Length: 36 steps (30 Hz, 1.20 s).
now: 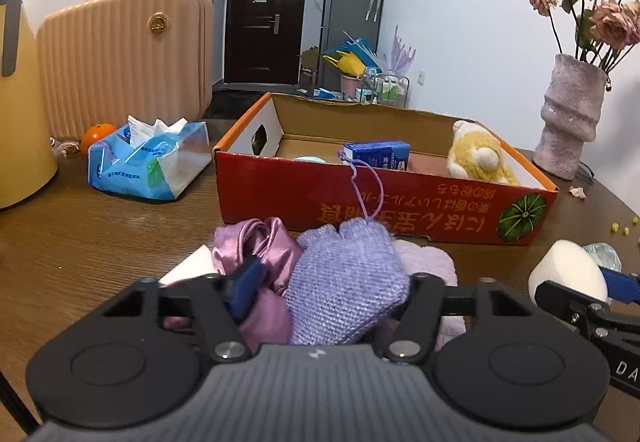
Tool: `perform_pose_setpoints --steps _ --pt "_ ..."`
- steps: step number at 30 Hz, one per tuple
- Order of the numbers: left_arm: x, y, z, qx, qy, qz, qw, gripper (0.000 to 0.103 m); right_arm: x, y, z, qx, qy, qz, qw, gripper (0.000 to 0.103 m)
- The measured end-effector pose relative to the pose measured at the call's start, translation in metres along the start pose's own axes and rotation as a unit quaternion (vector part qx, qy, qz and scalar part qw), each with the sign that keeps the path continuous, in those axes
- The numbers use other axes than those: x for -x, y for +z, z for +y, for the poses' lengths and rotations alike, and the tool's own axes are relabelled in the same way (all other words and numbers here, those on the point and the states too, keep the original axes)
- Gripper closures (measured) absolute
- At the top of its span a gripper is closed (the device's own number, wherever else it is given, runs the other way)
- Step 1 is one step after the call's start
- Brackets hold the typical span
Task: Organize soft objects
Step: 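Grasp the purple knit pouch with the left tool while the right tool holds the sponge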
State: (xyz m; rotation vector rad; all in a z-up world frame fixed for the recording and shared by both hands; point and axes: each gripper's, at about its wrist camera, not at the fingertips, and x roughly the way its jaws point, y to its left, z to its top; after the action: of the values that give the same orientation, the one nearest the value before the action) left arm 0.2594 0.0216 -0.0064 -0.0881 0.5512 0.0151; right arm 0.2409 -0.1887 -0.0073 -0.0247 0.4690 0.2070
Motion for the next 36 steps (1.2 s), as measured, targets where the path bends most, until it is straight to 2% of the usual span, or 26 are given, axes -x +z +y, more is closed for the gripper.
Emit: perform_pose_setpoints --steps 2,4,9,18,36 --pt "-0.001 -0.001 0.000 -0.003 -0.002 0.001 1.0000 0.063 0.000 0.000 0.000 0.000 0.000 0.000 1.000 0.047" --pt "0.001 -0.001 0.001 -0.003 -0.008 -0.002 1.0000 0.070 0.000 0.000 0.000 0.000 0.000 0.000 1.000 0.047" --pt "0.004 -0.002 -0.004 -0.014 -0.013 -0.005 0.9998 0.072 0.000 0.000 0.000 0.000 0.000 0.000 1.000 0.047" --pt "0.015 0.003 -0.001 -0.005 -0.024 -0.018 0.9996 0.073 0.000 0.001 0.000 0.000 0.001 -0.004 1.000 0.047" --pt "0.055 0.016 -0.009 -0.006 -0.049 -0.080 0.9956 0.073 0.004 0.004 0.000 0.000 0.002 -0.027 1.000 0.047"
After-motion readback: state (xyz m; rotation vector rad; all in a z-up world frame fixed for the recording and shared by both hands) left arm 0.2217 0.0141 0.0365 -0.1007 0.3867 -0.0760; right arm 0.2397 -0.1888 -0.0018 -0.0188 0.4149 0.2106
